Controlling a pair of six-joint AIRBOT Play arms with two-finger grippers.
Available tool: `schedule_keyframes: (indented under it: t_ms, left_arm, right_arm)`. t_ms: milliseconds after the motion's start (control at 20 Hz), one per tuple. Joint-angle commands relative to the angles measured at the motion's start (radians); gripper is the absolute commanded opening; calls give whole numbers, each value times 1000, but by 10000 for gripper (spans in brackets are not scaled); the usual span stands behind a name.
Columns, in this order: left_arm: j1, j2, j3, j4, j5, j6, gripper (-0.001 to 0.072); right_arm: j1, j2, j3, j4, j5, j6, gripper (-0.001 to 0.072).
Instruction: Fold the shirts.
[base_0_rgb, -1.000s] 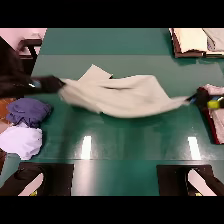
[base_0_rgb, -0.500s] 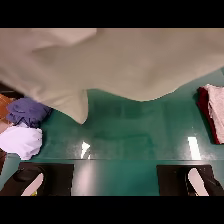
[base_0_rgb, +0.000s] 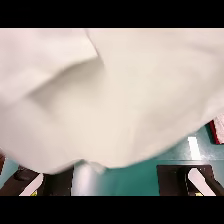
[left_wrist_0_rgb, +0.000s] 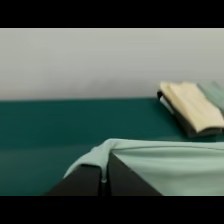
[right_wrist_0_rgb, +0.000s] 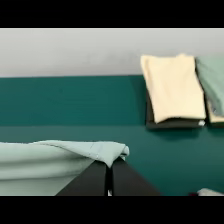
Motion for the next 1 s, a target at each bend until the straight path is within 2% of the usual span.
schedule_keyframes:
  t_ms: [0,150,350,500,650,800,850,950]
  left_arm:
    - [1,-115,-236,7,-46,-8,23]
    - [1,-274,-409,4,22,-8,23]
    - [1,-517,-448,0,176,45,23]
    - [1,-657,-409,0,290,46,23]
    - [4,-751,-318,0,347,72,23]
    - [42,-773,-272,-6,322,82,23]
    - [62,-769,-270,-16,275,82,23]
    - [93,-769,-272,-64,122,148,23]
  right_arm:
    - [144,-115,-147,-67,58,24,15]
    - [304,-266,-296,-262,60,53,15]
    - [371,-518,-386,-283,-10,52,15]
    - [366,-694,-307,-283,-93,43,15]
    - [354,-819,-147,-265,-104,36,15]
    - [354,-860,-29,-250,-81,35,15]
    - [356,-856,-13,-251,-67,27,15]
    - [359,-826,-36,-259,-42,21,15]
